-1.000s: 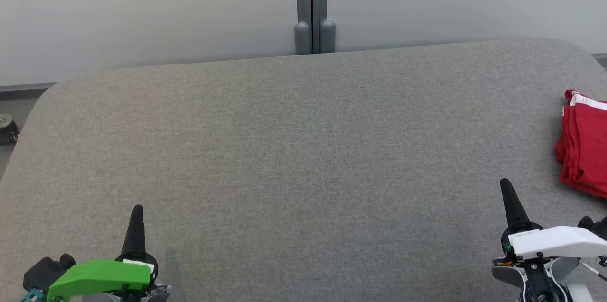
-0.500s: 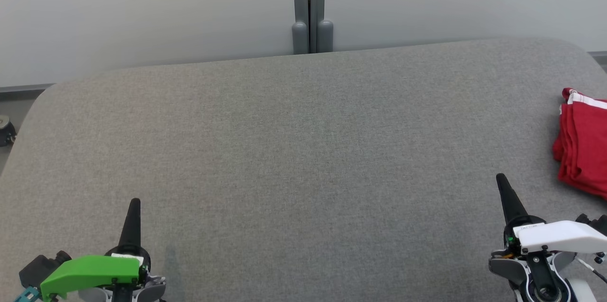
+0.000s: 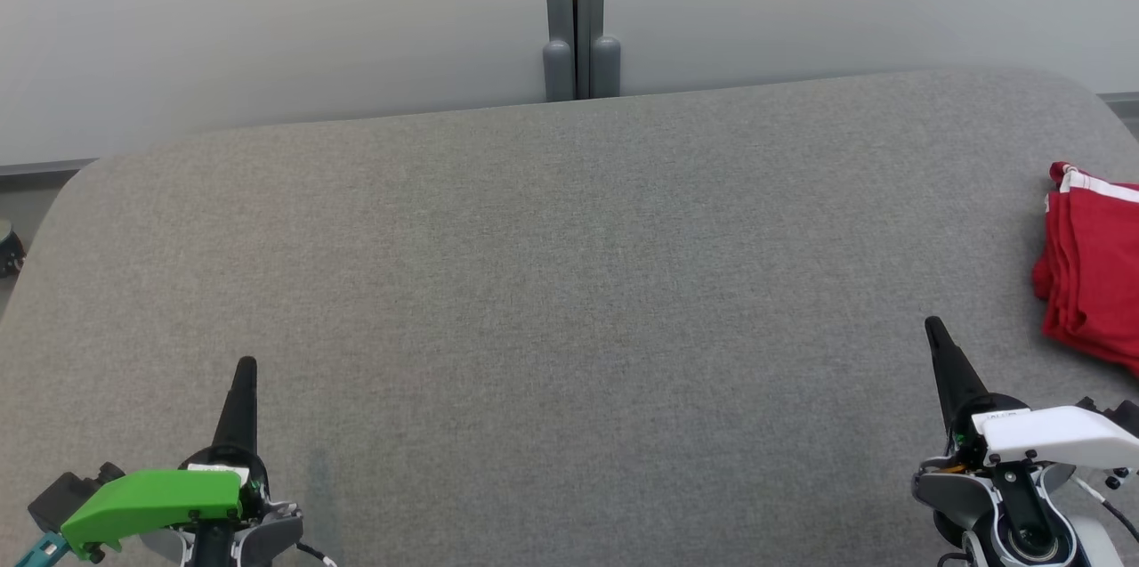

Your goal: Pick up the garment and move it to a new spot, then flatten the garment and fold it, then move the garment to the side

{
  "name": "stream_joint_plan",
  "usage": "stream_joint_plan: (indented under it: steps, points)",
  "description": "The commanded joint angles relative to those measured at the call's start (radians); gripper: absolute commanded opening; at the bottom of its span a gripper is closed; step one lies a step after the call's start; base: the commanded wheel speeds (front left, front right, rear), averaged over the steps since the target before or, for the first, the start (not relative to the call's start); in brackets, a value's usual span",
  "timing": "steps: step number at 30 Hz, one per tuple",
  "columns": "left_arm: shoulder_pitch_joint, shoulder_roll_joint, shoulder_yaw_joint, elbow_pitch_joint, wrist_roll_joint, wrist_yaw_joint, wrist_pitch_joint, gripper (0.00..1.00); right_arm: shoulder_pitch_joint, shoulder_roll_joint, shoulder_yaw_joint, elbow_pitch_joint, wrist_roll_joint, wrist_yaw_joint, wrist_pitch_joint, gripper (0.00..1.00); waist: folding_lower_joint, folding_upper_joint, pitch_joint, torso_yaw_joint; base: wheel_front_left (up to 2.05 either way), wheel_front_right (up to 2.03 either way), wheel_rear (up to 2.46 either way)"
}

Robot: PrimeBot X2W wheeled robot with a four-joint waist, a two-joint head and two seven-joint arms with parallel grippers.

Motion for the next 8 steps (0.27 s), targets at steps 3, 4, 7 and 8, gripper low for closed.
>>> stream_joint_plan:
  steps: [3, 4, 7, 8]
  points:
    - [-0.025, 0.004, 0.008, 0.001, -0.038, -0.010, 0.012, 0.00, -0.021, -0.005, 0.001, 0.003, 0.041, 0.001, 0.011, 0.00, 0.0000, 0.0000, 0.000, -0.002, 0.00, 0.00, 0.00]
    - [-0.027, 0.004, 0.010, 0.002, -0.046, -0.011, 0.015, 0.00, -0.022, -0.005, 0.001, 0.004, 0.049, 0.000, 0.013, 0.00, 0.0000, 0.0000, 0.000, -0.002, 0.00, 0.00, 0.00]
    - [-0.032, 0.004, 0.013, 0.004, -0.067, -0.014, 0.020, 0.00, -0.024, -0.005, 0.002, 0.006, 0.072, 0.000, 0.018, 0.00, 0.0000, 0.0000, 0.001, -0.004, 0.00, 0.00, 0.00]
    - [-0.034, 0.004, 0.015, 0.004, -0.075, -0.015, 0.023, 0.00, -0.024, -0.005, 0.002, 0.007, 0.081, 0.000, 0.021, 0.00, 0.0000, 0.0000, 0.001, -0.004, 0.00, 0.00, 0.00]
